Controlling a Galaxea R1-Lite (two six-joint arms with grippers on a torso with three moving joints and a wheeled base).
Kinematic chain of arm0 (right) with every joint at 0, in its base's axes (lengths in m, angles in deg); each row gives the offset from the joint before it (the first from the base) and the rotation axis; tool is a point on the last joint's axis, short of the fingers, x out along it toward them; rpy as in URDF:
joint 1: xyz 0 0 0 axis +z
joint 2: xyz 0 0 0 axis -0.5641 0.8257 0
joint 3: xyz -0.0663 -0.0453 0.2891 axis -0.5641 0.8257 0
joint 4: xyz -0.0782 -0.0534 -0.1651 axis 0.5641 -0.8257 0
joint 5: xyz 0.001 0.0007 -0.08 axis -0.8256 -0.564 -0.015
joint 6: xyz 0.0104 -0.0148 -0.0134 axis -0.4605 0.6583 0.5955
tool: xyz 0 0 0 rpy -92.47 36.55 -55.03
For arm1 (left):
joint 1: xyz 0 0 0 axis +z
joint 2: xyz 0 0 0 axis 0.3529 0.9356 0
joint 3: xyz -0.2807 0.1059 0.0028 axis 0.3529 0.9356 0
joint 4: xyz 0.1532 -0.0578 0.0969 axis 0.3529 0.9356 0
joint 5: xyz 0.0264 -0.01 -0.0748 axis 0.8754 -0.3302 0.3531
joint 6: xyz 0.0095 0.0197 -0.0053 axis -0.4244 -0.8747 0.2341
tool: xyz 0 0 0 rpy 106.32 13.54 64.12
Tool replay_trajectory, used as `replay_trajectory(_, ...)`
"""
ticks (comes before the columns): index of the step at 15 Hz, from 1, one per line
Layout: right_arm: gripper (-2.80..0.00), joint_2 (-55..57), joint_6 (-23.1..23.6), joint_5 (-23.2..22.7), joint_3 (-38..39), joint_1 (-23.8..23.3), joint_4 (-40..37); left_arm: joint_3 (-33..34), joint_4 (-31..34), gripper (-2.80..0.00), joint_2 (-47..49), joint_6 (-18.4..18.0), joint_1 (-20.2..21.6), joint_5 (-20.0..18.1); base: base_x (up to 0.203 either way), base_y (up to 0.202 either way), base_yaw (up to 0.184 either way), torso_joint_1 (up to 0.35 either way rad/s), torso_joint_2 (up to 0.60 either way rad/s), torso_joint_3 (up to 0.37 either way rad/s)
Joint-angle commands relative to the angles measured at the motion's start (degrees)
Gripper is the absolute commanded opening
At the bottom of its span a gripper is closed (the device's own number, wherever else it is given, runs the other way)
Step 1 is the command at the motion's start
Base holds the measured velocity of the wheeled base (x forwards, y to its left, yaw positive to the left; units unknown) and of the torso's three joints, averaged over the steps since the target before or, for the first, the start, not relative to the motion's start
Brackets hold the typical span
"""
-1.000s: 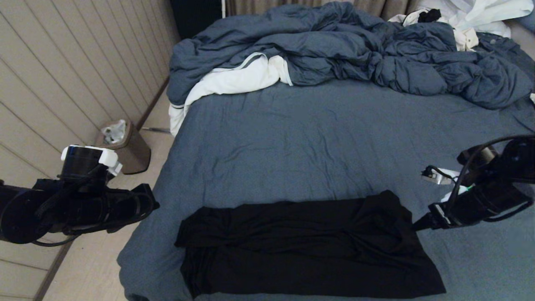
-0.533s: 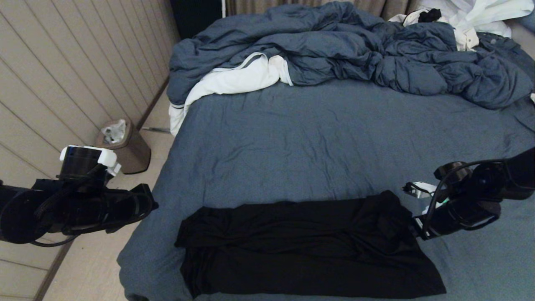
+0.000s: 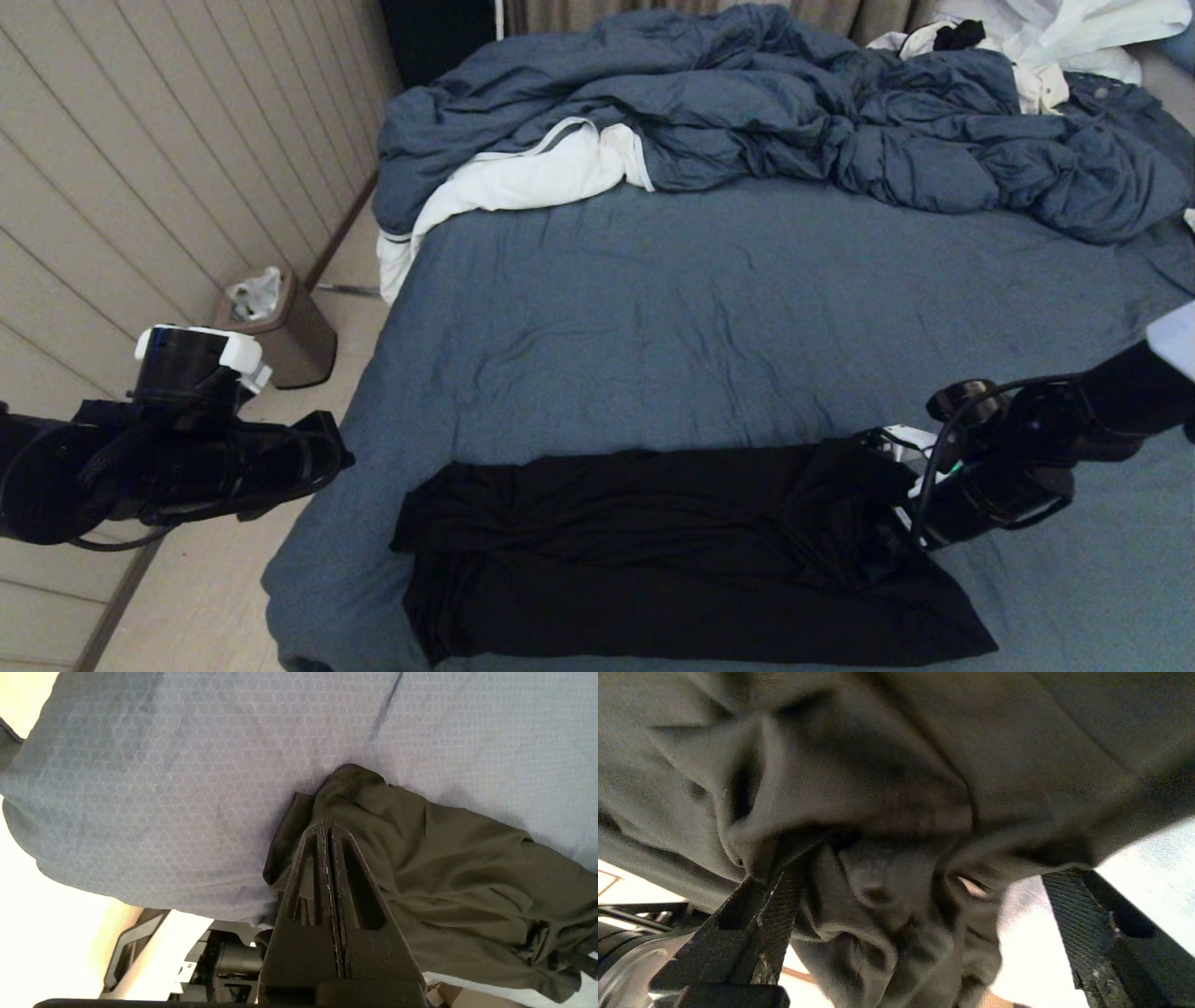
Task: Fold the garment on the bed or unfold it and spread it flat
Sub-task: Fold the black T-shirt
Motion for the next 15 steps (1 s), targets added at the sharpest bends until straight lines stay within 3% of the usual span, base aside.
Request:
replay_trajectory(1, 0.00, 0.88, 0.03, -0.18, 2.75, 2.01, 3.92, 0.01, -0.10, -2.80, -0.06, 0.21, -0.05, -0.05, 0.000, 0.000, 0.000, 0.000, 0.00, 0.000)
replay_trajectory(6, 0.00, 2.08, -2.26, -0.26, 2.13, 2.48, 7.82, 0.10, -0.17, -2.80, -0.40, 0.30, -0.14, -0.05, 0.000, 0.000, 0.000, 0.000, 0.00, 0.000)
replay_trajectory(7, -2.80, 2.16, -2.35, -0.18, 2.12, 2.35, 8.03, 0.10, -0.11, -2.80, -0.41, 0.30, -0.14, -0.05, 0.000, 0.000, 0.000, 0.000, 0.00, 0.000)
replay_trajectory(15, -2.80, 2.07, -1.91, -0.35, 3.12, 2.57, 9.24, 0.28, -0.71, -2.80, -0.50, 0.30, -0.14, 0.03, 0.000, 0.000, 0.000, 0.000, 0.00, 0.000)
